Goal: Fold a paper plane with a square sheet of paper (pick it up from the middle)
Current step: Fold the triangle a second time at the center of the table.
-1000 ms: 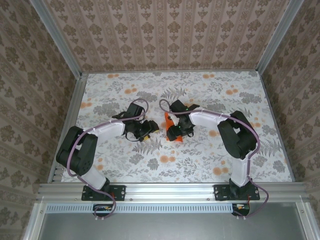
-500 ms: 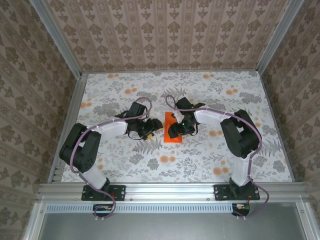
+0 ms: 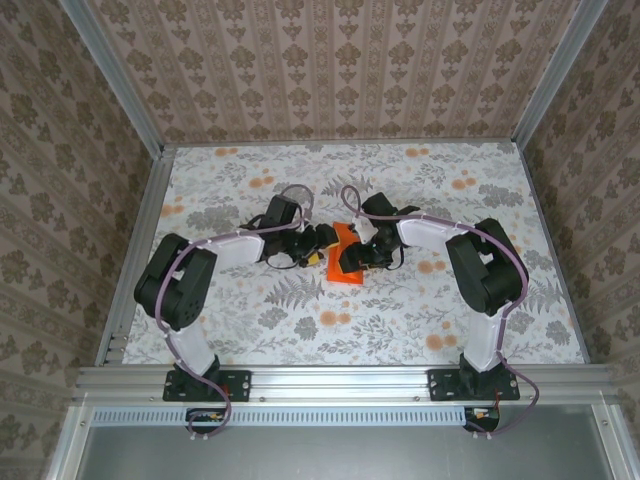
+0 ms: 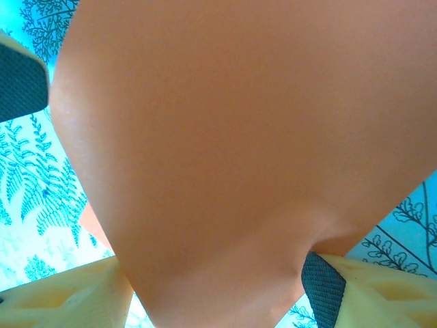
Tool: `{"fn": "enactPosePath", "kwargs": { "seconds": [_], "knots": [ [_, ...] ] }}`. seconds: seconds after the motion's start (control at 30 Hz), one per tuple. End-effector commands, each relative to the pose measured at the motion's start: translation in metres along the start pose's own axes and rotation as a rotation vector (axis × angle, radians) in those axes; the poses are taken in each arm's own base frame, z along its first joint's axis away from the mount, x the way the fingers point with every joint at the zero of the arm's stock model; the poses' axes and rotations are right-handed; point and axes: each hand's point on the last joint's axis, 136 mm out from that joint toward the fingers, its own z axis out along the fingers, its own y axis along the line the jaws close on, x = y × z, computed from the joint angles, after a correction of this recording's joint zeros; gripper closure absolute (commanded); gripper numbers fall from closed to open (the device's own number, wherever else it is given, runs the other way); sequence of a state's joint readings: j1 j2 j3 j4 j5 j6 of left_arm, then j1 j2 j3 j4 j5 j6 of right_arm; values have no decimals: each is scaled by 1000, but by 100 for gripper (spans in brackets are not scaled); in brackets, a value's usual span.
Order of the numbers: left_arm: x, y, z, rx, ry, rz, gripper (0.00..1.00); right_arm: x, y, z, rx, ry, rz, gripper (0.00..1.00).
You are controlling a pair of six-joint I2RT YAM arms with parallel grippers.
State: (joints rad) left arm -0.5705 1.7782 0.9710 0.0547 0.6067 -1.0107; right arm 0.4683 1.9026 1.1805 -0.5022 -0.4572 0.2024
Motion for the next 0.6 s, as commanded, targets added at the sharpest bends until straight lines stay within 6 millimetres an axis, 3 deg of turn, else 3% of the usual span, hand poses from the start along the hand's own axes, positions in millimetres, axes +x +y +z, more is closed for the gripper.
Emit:
{"fn": "enactPosePath", "kwargs": {
  "seconds": [0.0,0.57],
  "knots": [
    [-3,-23,6,72,23,37,29,26,-5,22,-17,90,5,30],
    [0,3,33,-12,85,-1,56,17,9,10,-67,43,-28,27]
  ]
}}
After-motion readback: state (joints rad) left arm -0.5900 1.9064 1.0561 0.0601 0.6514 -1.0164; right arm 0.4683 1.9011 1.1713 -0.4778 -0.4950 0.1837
